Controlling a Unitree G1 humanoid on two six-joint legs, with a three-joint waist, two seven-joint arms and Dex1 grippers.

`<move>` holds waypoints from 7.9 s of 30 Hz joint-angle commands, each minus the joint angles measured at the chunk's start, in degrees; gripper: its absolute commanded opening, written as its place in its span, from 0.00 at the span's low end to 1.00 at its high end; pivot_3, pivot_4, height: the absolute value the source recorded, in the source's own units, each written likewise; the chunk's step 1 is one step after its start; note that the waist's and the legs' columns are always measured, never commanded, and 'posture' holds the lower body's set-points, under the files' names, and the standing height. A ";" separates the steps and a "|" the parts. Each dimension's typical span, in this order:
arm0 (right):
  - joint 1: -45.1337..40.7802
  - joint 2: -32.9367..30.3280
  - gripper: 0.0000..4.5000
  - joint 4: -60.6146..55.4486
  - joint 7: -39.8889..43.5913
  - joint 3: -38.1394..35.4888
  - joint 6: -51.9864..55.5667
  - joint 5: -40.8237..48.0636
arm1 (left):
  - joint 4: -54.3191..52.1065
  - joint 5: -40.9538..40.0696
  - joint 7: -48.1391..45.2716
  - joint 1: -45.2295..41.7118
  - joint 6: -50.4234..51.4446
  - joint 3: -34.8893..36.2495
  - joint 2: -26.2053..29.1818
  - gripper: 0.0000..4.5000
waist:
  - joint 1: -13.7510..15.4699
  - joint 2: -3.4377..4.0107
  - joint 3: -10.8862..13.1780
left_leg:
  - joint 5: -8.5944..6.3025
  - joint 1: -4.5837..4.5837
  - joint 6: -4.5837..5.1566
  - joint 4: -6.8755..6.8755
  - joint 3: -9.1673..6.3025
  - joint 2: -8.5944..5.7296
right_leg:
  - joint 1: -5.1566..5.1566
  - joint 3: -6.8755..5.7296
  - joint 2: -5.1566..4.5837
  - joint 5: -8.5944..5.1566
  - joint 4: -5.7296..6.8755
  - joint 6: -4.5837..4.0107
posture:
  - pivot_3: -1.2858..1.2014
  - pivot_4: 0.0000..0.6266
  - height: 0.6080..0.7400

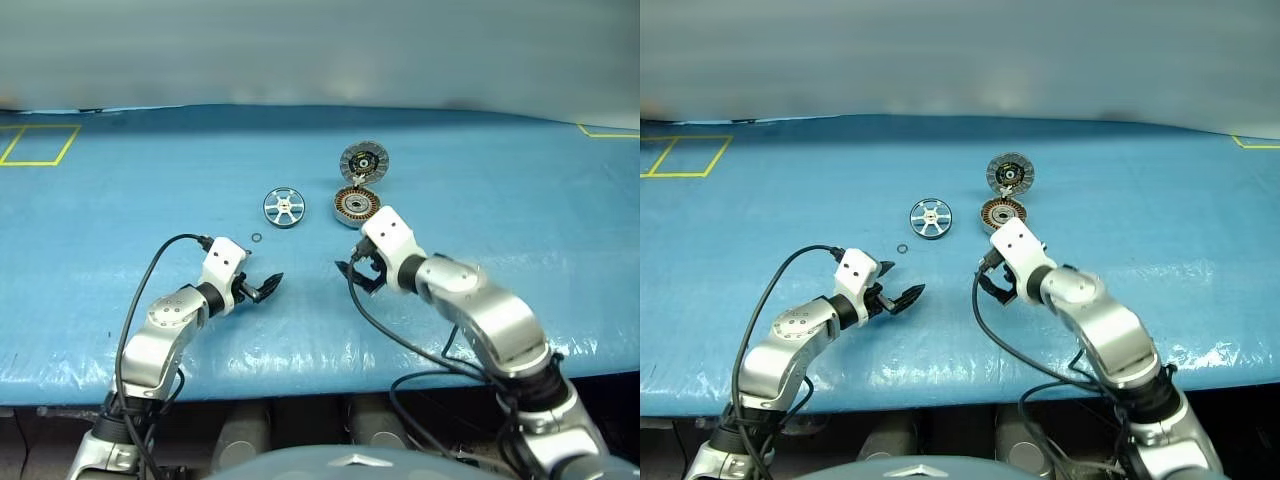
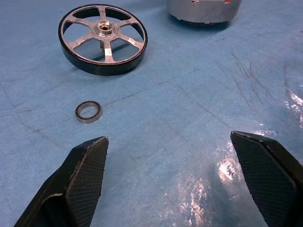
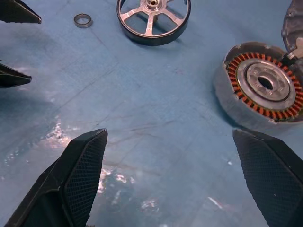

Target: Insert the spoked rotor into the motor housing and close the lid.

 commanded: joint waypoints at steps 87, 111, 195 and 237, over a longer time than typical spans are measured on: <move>-8.15 15.84 0.46 24.98 25.72 12.24 -9.93 -28.30 | -1.78 2.28 1.71 6.43 -14.12 1.85 -0.50 1.00 | -1.00 -0.18 -0.24 | -0.04 0.64 0.04 -0.11 -0.01 0.13 | 0.17 -0.06 0.09 -0.04 0.69 -0.19 | 0.52 0.24 1.00; 1.64 21.00 0.46 5.98 12.89 23.72 3.48 -23.64 | -6.59 -4.41 -3.11 15.01 -14.70 8.29 2.53 1.00 | -1.80 -0.62 -0.47 | -0.05 1.21 0.02 -0.48 -0.01 0.29 | 0.50 -0.20 0.13 -0.40 0.63 -0.68 | 0.52 0.24 1.00; 31.98 16.23 0.87 -14.42 -5.72 -3.34 -23.16 -4.86 | 43.27 5.59 -12.52 -25.02 -20.89 0.24 3.85 1.00 | 0.10 -0.70 0.08 | -0.49 0.50 -0.68 -0.61 0.01 0.98 | -0.26 -0.19 0.89 -0.71 0.62 -0.64 | 0.52 0.24 1.00; 29.28 15.13 0.86 -13.37 -6.82 -2.41 -19.38 -3.67 | -6.94 -9.39 -30.65 -9.11 0.51 -1.77 16.10 0.14 | -0.05 -0.68 0.10 | -0.49 0.65 -0.68 -0.47 0.07 1.00 | -0.13 -0.07 0.90 -0.84 0.71 -0.87 | 0.52 0.24 1.00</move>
